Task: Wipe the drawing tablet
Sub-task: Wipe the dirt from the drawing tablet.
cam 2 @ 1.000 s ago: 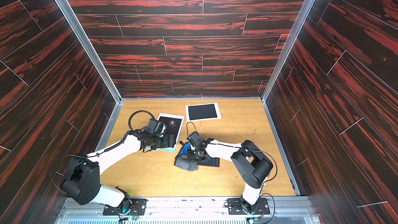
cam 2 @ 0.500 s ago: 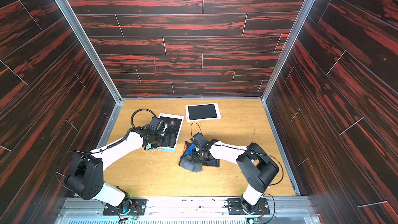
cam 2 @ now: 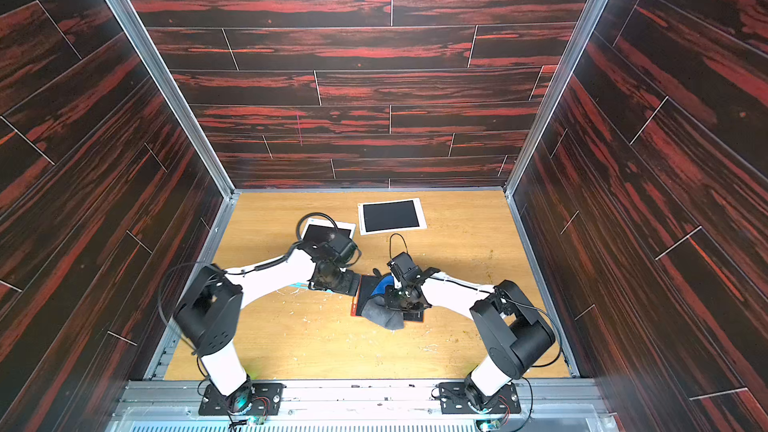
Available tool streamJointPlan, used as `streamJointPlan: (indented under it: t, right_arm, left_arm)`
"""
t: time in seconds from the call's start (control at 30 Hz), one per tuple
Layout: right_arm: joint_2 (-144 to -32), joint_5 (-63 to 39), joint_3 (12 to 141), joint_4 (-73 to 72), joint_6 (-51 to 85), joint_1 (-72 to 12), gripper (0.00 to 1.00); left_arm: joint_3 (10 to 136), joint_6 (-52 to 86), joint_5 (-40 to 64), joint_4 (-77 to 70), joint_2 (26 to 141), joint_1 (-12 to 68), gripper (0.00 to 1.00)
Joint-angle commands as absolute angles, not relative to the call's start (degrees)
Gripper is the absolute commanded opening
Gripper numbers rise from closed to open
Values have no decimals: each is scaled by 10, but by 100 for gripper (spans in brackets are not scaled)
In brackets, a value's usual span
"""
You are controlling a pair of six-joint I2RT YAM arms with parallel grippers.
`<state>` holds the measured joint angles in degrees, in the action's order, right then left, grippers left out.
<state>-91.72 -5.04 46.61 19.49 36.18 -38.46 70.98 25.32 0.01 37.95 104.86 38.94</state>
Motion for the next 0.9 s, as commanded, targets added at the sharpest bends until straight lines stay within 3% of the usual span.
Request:
streamJointPlan:
  t: [0.0,0.87]
  right_arm:
    - [-939,-9,433,261,347,-370,0]
    - [-971,5,437,270,321,-343,0]
  left_arm:
    - [736,241,-36,429,1069,396,88]
    - [834,227,-128,512,1183,429,86]
